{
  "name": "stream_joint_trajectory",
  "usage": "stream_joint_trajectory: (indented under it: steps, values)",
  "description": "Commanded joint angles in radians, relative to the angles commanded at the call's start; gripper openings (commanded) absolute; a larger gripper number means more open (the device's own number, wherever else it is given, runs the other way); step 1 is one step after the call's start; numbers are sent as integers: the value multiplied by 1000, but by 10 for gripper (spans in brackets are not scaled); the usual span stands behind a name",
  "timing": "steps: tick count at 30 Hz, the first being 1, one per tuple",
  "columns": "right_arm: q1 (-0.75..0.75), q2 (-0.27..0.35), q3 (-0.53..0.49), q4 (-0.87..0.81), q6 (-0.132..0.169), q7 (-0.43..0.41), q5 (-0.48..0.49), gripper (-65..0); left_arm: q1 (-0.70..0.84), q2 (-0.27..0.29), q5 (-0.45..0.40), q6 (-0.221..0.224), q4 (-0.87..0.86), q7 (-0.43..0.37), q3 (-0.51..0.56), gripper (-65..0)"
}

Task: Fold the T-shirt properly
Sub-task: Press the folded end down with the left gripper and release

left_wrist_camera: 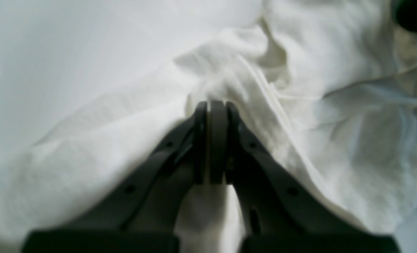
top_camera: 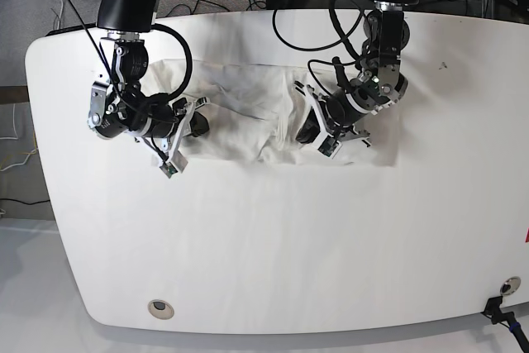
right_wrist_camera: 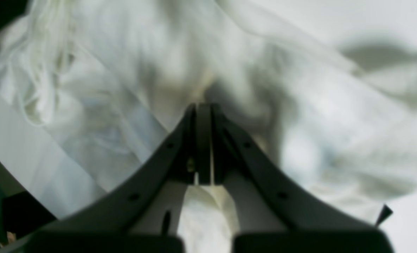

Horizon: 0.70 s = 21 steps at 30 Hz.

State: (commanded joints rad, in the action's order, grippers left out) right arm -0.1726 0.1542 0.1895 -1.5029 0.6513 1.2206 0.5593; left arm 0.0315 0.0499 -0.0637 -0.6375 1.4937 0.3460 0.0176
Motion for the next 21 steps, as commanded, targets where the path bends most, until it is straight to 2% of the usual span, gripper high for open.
stream_joint_trajectory:
  steps: [4, 6, 8, 12, 17, 21]
  values:
    - [6, -6, -2, -147, -8, 0, -9, -650, 26, -3, 0, 0, 69, 0, -12, -650]
    - [8, -6, -2, -204, -52, 0, -9, -650, 40, -25, 0, 0, 109, 0, -29, -650]
    - [9, -6, 2, -238, -77, -9, -15, -650, 54, -28, 0, 2, 138, -2, -49, -650]
    - [61, -11, -11, -307, -78, -120, -109, -650, 75, -29, 0, -2, 176, -5, -133, -650]
    - [117, -74, -25, -353, -78, -204, -233, -650, 101, -66, 0, -2, 190, -6, -186, -650]
    - [183, -117, -77, -396, -80, -287, -367, -650, 146, -64, 0, -3, 255, -5, -241, -650]
